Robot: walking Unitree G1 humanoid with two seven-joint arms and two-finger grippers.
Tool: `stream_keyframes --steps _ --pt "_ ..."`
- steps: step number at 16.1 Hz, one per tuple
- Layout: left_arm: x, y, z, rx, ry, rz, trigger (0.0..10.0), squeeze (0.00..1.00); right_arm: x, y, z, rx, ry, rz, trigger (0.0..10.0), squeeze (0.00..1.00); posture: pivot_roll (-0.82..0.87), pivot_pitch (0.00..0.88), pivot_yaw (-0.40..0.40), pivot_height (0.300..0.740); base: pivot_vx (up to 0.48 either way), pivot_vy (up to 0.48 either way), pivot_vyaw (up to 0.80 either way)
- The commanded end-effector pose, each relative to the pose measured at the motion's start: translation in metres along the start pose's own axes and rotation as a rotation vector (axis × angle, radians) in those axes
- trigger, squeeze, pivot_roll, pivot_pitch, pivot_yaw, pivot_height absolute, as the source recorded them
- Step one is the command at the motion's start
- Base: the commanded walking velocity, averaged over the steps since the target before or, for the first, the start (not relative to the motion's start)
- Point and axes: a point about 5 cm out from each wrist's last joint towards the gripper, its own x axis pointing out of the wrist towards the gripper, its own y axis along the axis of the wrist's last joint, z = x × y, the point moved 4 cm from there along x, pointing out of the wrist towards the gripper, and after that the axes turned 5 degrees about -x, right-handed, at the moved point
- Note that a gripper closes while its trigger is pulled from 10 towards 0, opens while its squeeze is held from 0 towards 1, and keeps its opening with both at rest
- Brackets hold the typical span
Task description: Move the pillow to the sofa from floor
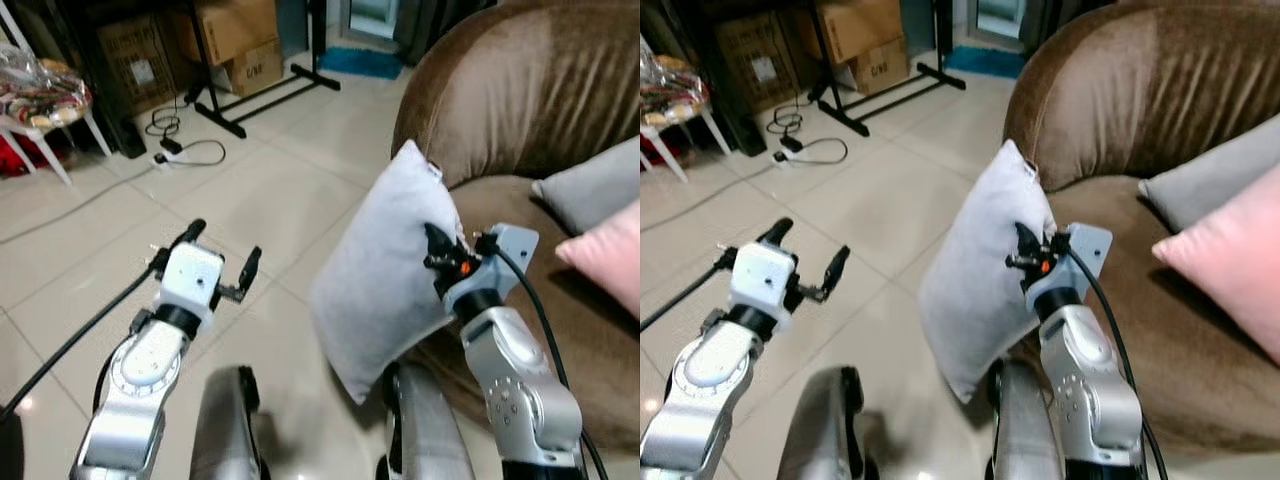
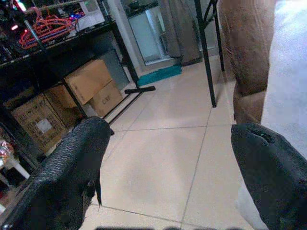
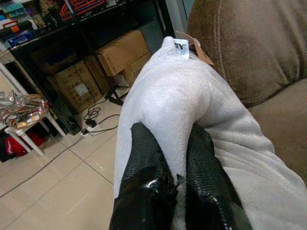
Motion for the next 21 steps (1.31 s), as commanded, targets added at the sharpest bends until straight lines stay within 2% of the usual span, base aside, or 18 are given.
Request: stream_keyframes --steps 1,14,16,21 --pt "0.0012 -0.0008 -0.0031 0.006 0.016 -0.001 10.0 0.00 0.0031 0.0120 -0.0017 0.008 0.003 0.042 10.0 0.00 -0.08 0.000 0.033 0.586 0.000 0.000 0.00" --pt "0.0087 -0.0017 -0.0009 0.006 0.007 0.004 10.0 0.00 0.0051 0.0109 -0.0027 0.035 -0.007 0.040 10.0 0.00 -0.08 0.000 0.045 0.726 0.000 0.000 0.00" --pt "0.0089 -0.0019 -0.0003 0.005 0.004 0.003 10.0 0.00 0.0044 0.0111 -0.0025 0.037 -0.009 0.041 10.0 0.00 -0.08 0.000 0.046 0.740 0.000 0.000 0.00" --pt "0.0075 -0.0035 0.0010 0.004 -0.003 -0.005 10.0 0.00 0.0037 0.0073 -0.0030 0.044 -0.011 0.031 10.0 0.00 -0.08 0.000 0.047 0.740 0.000 0.000 0.00"
